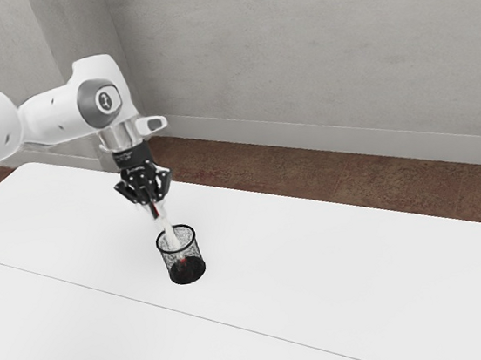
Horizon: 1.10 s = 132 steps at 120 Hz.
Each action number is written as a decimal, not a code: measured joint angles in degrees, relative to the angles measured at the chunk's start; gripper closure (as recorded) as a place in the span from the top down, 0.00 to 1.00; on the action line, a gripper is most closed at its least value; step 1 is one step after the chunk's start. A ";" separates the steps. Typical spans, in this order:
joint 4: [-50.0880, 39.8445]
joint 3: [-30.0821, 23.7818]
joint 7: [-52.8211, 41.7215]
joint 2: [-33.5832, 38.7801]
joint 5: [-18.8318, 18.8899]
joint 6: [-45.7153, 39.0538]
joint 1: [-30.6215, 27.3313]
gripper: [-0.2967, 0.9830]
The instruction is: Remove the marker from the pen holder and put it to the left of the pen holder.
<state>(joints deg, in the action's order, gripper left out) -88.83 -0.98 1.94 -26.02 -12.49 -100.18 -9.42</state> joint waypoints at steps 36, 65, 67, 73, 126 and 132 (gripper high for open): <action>-5.28 -0.07 3.59 12.90 5.17 -1.71 0.18 0.17; -9.23 2.67 5.89 14.79 8.82 -4.25 -0.09 0.16; -9.44 2.72 6.03 14.68 9.01 -4.61 -0.09 0.16; -9.88 2.82 6.43 14.45 9.71 -5.75 -0.06 0.16; -7.44 2.80 9.70 10.92 16.84 2.50 0.00 0.16; -7.28 2.79 9.97 10.25 18.10 4.29 0.00 0.16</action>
<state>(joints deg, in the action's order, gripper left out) -96.11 1.81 11.92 -15.78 5.60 -95.89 -9.42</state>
